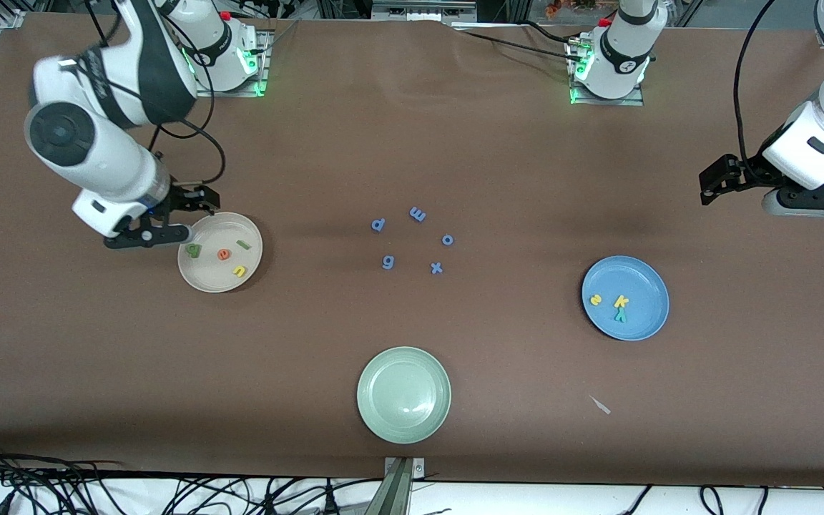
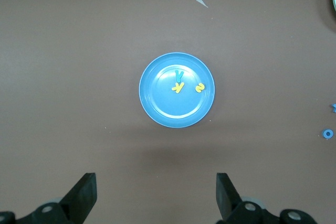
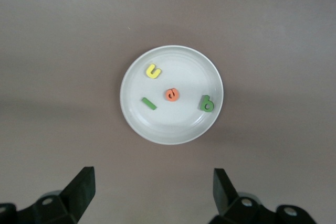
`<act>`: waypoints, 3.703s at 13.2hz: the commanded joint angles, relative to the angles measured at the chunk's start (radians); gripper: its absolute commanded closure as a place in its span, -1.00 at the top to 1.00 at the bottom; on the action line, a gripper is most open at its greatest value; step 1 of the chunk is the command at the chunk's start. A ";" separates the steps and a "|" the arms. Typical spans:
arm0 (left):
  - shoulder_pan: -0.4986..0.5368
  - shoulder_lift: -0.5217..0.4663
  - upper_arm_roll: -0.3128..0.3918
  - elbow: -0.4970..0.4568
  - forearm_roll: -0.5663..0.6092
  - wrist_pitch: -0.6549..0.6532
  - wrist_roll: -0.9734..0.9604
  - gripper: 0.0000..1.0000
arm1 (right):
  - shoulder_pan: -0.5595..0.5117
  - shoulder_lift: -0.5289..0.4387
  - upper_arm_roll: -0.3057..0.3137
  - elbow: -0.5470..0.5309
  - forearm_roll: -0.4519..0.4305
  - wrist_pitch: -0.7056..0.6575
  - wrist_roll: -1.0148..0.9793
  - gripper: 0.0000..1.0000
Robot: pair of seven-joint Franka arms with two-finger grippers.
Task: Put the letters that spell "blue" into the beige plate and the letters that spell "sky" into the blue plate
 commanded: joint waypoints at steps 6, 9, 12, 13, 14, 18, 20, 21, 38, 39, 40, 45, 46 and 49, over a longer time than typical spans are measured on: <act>0.015 -0.011 -0.017 0.035 -0.028 -0.040 0.030 1.00 | -0.023 -0.092 -0.083 0.192 0.090 -0.256 -0.152 0.99; 0.015 -0.011 -0.017 0.037 -0.028 -0.041 0.030 1.00 | -0.026 -0.123 -0.097 0.195 0.104 -0.288 -0.175 0.99; 0.017 -0.009 -0.017 0.040 -0.026 -0.041 0.030 1.00 | -0.027 -0.118 -0.091 0.194 0.128 -0.286 -0.160 0.99; 0.017 -0.008 -0.017 0.040 -0.026 -0.041 0.030 1.00 | -0.027 -0.118 -0.091 0.192 0.144 -0.288 -0.156 0.99; 0.017 -0.008 -0.017 0.040 -0.026 -0.041 0.030 1.00 | -0.027 -0.117 -0.094 0.194 0.144 -0.288 -0.152 0.99; 0.017 -0.008 -0.015 0.042 -0.025 -0.041 0.026 1.00 | -0.029 -0.112 -0.117 0.200 0.128 -0.286 -0.171 0.99; 0.017 -0.008 -0.017 0.042 -0.025 -0.041 0.018 1.00 | 0.041 -0.098 -0.243 0.220 0.130 -0.286 -0.195 0.99; 0.017 -0.008 -0.017 0.042 -0.025 -0.041 0.018 1.00 | 0.086 -0.097 -0.296 0.223 0.131 -0.286 -0.218 0.99; 0.014 -0.008 -0.017 0.042 -0.023 -0.041 0.026 1.00 | 0.109 -0.089 -0.275 0.281 0.088 -0.303 -0.129 0.99; 0.014 -0.008 -0.017 0.042 -0.023 -0.041 0.026 1.00 | 0.108 -0.089 -0.279 0.289 0.088 -0.303 -0.129 1.00; 0.014 -0.008 -0.017 0.043 -0.023 -0.041 0.026 1.00 | 0.109 -0.088 -0.279 0.292 0.079 -0.300 -0.129 1.00; 0.014 -0.008 -0.017 0.043 -0.023 -0.041 0.024 1.00 | 0.126 -0.084 -0.269 0.292 0.056 -0.294 -0.128 1.00; 0.014 -0.008 -0.017 0.043 -0.023 -0.040 0.024 1.00 | 0.126 -0.084 -0.267 0.292 0.056 -0.297 -0.128 1.00; 0.015 -0.008 -0.017 0.043 -0.023 -0.041 0.026 1.00 | 0.124 -0.083 -0.270 0.292 0.058 -0.296 -0.126 1.00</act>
